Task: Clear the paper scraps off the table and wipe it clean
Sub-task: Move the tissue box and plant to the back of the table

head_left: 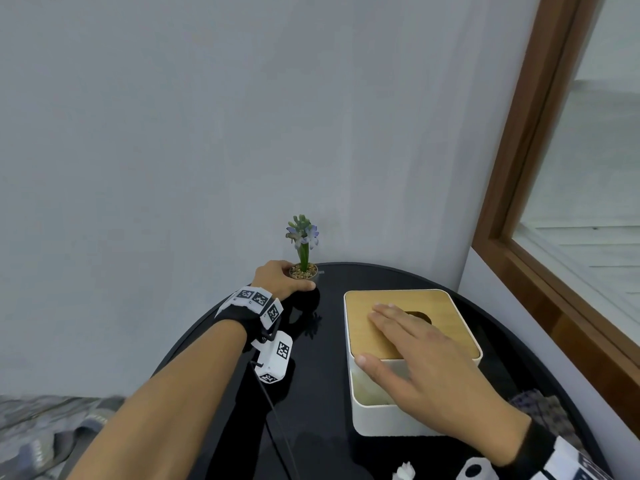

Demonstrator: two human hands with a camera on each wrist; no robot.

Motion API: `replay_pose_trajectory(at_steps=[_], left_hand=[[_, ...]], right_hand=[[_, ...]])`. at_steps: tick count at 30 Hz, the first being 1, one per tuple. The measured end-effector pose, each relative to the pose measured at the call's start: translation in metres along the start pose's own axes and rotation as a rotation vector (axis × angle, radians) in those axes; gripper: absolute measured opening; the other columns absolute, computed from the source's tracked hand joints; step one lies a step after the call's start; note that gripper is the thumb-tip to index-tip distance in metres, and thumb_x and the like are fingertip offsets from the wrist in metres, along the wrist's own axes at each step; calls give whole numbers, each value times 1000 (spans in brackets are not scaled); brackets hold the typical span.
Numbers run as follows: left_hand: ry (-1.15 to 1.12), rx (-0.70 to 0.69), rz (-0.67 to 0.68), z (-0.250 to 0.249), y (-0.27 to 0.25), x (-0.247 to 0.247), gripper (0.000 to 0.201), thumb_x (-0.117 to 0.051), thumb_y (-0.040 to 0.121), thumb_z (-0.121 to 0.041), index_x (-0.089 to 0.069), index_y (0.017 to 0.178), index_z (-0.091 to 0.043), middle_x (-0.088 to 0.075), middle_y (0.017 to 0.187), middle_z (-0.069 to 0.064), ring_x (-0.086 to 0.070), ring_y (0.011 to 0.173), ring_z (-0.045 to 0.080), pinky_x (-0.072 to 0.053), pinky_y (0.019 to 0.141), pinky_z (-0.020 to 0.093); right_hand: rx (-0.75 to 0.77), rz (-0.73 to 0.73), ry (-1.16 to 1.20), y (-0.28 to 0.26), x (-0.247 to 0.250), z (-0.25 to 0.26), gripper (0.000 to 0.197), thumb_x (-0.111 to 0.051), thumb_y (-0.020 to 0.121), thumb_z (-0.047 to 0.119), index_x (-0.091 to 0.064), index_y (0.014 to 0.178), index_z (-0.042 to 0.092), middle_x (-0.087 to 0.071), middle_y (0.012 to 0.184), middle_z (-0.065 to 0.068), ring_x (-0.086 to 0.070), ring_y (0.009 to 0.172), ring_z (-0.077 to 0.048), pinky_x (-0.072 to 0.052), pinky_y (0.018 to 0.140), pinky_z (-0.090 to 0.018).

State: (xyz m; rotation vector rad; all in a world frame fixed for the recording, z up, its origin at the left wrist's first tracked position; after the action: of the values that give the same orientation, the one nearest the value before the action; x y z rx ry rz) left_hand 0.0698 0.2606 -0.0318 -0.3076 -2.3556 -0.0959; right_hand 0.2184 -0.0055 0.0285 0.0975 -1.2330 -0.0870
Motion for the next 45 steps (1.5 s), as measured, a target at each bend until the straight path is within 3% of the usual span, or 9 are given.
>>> replay_pose_trajectory(at_steps=[7,13,18,25,30,34,39,42,45], left_hand=[[16,40,7,4,-3,3,65,-87,57,-50,-68,112,-21,-69,100,-6,-64,95,15,-45,81,25],[47,62,3,10,-14,8,86,-86,61,-53,-57,130,-11,-66,121,5,-63,108,22,-48,97,35],[89,-28,-1,-4,-54,26,82,-79,72,-52,-51,136,-8,-61,129,6,-56,119,23,-42,96,31],[58,-175,42,-34,-132,40,64,-69,78,-60,-56,129,-23,-64,117,-9,-60,108,10,-45,89,26],[58,-260,188,-57,-190,21,87,-66,69,-74,-46,140,-27,-61,124,-15,-59,102,-4,-43,82,18],[95,-306,265,-68,-218,-6,107,-71,63,-74,-33,149,-24,-55,134,-12,-59,106,0,-45,87,20],[57,-325,292,-74,-227,-26,87,-81,61,-61,-47,133,-27,-63,120,-12,-65,96,1,-51,87,23],[63,-318,272,-71,-226,-33,82,-82,59,-58,-50,128,-26,-65,116,-12,-66,93,3,-54,88,27],[38,-316,248,-70,-226,-36,79,-82,61,-54,-51,127,-26,-66,116,-11,-67,95,5,-54,90,32]], right_hand=[[17,-22,19,0,0,-1,77,-26,84,75,-25,149,34,-16,158,23,-12,144,4,-19,116,-24],[34,-33,16,-1,0,-1,72,-32,89,69,-25,150,32,-18,159,19,-15,144,1,-17,115,-23],[39,-32,23,0,1,-1,71,-38,90,65,-31,149,27,-24,158,13,-19,145,-3,-17,114,-23],[50,-146,129,-17,23,-11,55,-52,91,52,-50,135,19,-51,141,5,-44,129,-10,-33,111,-26],[-38,-193,85,-47,32,-30,69,-53,88,57,-40,144,18,-38,151,3,-33,139,-12,-25,112,-26],[-139,-117,108,-67,26,-44,98,-59,76,69,-21,150,17,-19,159,2,-21,145,-16,-24,116,-35],[-229,-65,185,-79,12,-62,112,-66,61,75,-17,148,23,-38,146,0,-46,127,-19,-45,103,-41],[-267,-18,275,-80,3,-70,111,-73,69,58,-8,151,22,-48,138,-3,-53,120,-21,-47,100,-35],[-292,-35,319,-78,2,-78,95,-75,70,51,-24,144,21,-55,131,-5,-58,110,-20,-51,95,-35]])
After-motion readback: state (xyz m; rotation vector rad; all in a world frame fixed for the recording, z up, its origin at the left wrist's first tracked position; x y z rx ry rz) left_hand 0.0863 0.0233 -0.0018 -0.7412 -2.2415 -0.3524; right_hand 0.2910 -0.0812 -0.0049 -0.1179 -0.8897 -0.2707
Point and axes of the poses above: each hand's wrist, its own y-axis towards the middle knuckle, its own x-axis out of the back of the hand, z = x × y, the point moved 7 cm from there along y, towards the middle knuckle
